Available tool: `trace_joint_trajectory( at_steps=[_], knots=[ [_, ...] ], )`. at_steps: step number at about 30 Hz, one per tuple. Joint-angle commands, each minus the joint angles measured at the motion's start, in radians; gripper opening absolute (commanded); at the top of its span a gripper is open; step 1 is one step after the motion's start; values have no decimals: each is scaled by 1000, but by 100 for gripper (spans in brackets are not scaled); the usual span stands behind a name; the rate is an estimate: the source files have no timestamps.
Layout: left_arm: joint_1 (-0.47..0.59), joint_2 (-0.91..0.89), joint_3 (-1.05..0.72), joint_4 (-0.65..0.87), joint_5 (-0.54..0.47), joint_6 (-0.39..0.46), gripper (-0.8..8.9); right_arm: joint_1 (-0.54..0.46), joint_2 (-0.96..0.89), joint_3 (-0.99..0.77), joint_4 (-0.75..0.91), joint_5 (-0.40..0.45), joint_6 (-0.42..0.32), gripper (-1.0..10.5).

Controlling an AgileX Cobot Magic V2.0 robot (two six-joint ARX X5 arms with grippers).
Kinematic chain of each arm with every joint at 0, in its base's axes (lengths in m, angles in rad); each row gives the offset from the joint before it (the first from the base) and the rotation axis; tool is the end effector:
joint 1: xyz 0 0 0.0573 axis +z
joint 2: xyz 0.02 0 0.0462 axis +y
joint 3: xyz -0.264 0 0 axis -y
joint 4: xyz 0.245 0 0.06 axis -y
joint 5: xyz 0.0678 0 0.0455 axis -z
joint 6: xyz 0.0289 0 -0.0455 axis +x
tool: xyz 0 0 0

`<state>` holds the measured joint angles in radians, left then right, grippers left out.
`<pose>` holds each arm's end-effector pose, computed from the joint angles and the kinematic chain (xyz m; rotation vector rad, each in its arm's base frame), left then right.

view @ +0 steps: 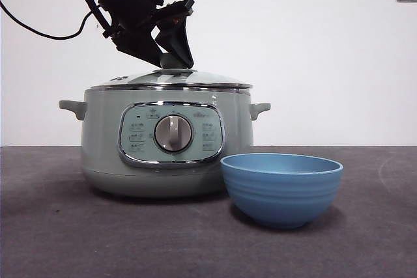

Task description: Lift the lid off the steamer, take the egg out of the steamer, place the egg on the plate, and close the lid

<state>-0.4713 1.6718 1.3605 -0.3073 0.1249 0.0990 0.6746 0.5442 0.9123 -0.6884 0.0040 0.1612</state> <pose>0.3341 -0.1743 0.2923 0.2012 0.5897 -0.6075 0.0726 0.0579 0.3539 0.0453 0.3601 0.6376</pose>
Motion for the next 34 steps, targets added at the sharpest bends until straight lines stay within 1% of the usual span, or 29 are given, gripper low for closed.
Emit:
trace_joint_trajectory(
  at_steps=[1, 5, 19, 26, 34],
  knots=[
    [0, 21, 2, -35, 4, -5, -8, 2, -1, -6, 6, 4, 5, 473],
    [2, 21, 2, -93, -1, 8, -8, 2, -1, -6, 6, 5, 1, 473],
    [2, 21, 2, -200, -23, 19, -8, 2, -1, -6, 5, 5, -5, 473],
    [2, 21, 2, -221, -69, 30, -8, 2, -1, -6, -3, 5, -5, 473],
    [2, 15, 2, -219, -71, 30, -8, 2, -1, -6, -20, 5, -5, 473]
  ],
)
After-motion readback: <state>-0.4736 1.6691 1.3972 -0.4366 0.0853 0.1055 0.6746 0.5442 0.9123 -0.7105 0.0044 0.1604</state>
